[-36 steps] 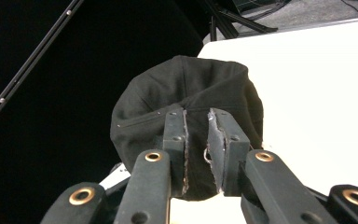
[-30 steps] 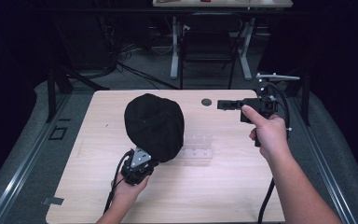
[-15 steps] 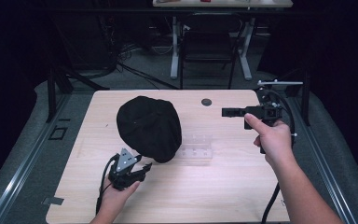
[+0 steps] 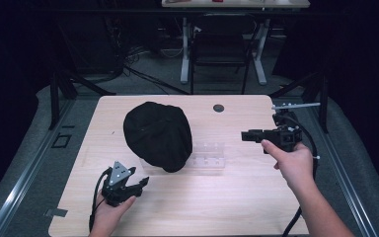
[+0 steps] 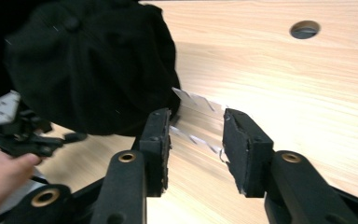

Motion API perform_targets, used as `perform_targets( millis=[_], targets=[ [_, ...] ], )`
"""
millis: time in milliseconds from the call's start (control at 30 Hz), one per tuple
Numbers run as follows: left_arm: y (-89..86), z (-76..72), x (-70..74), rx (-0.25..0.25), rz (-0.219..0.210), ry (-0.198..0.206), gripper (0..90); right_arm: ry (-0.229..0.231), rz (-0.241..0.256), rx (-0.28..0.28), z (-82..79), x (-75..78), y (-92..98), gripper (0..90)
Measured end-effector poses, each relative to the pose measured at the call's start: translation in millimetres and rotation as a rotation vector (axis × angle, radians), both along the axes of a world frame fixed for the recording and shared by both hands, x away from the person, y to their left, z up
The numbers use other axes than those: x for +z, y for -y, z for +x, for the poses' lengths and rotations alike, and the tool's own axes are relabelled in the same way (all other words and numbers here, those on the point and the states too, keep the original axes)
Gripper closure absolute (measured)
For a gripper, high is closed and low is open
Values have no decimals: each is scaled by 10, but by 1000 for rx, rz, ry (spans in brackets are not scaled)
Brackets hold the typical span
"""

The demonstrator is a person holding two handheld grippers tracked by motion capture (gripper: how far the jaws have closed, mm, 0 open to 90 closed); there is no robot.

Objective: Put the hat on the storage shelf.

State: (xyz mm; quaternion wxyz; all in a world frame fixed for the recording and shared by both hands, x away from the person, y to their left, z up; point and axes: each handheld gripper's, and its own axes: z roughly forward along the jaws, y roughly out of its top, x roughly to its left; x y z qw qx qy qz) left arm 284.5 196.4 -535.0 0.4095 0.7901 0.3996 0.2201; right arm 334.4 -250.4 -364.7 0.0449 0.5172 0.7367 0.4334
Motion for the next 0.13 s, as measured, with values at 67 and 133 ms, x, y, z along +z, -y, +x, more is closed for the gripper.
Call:
perform_targets(
  millis=[67,133],
  targets=[
    [-4,3,-19,5,-2,-5,396,11,-33,-4,-41,-53,14,600],
    [1,9,-30,1,0,-5,396,23,-60,-10,-81,-110,22,593]
  ],
)
